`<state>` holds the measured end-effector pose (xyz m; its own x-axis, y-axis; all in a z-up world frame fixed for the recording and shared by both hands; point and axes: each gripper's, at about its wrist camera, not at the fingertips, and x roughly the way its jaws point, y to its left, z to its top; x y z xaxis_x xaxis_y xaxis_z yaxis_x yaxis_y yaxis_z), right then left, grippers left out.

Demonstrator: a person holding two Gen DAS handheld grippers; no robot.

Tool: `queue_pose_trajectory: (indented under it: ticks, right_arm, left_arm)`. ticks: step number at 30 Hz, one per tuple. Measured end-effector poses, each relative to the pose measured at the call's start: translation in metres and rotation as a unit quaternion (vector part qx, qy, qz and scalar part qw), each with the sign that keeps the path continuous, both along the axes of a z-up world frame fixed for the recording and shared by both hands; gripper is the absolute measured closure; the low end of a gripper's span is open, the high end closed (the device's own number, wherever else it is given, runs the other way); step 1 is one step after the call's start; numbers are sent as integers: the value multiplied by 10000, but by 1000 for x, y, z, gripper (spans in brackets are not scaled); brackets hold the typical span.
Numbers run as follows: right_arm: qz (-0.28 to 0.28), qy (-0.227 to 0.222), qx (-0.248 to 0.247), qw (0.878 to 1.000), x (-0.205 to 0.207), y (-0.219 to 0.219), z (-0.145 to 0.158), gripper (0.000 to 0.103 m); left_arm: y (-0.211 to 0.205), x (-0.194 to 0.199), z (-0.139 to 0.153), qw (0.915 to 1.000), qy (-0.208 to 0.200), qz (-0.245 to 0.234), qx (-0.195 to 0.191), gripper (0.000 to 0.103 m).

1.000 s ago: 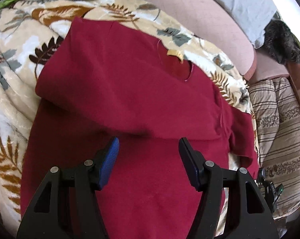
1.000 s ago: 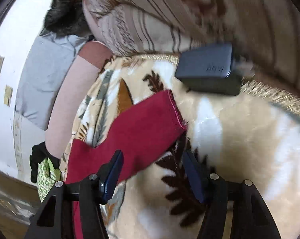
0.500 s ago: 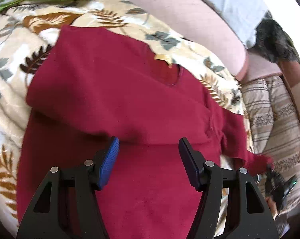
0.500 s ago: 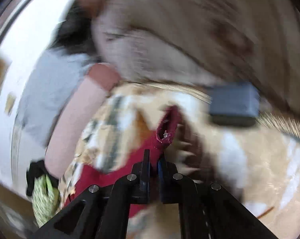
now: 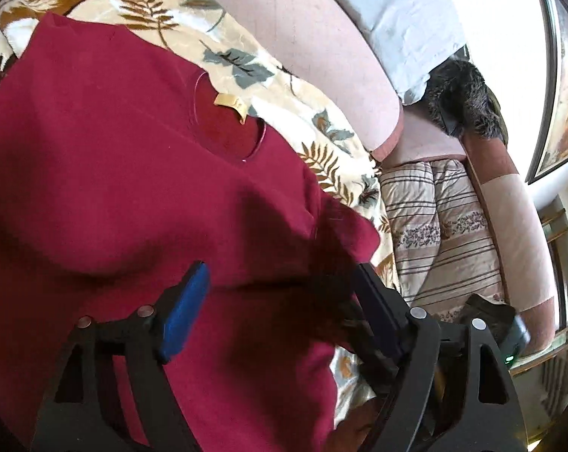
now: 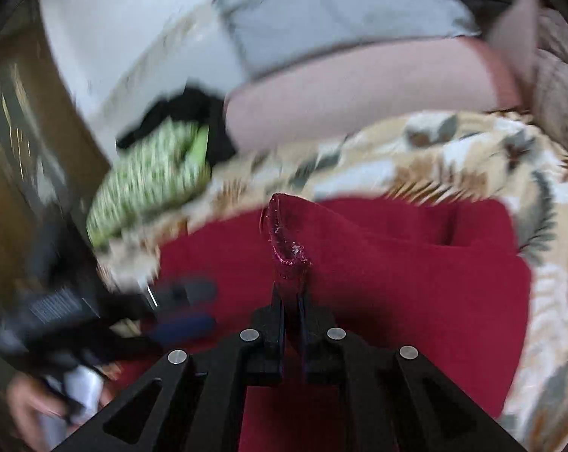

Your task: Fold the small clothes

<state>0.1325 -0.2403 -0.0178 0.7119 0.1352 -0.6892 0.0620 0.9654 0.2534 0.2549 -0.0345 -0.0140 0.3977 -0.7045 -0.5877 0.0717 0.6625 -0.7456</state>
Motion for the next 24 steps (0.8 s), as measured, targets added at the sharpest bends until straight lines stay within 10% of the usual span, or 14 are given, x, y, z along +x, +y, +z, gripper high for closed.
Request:
queue_pose_trajectory:
  ticks: [6,9,20,22,24]
  right_arm:
    - [4,538,-131,9985,8,3,-18,89]
    - [-128,711,-86,9974,-1,-10,-13,51]
    - [-1153,364,103,9926,-42,-81,24,48]
    - [-1522,216,269,9877,-50,-98,29,48]
    - [-1774,133,476,9829,-56,-110,32,48]
  left_arm:
    - [-18,8,-27,9988,289,-279,286,23]
    - [-30,11,-31,9980,181,-432,419,23]
    - [-77,6,-24,9875,-459,-1230,871,18]
    - [-80,6,-25,9858,-617,-1245,942,36]
    - [-78,10,-30,9859,-536,-1128,1114,83]
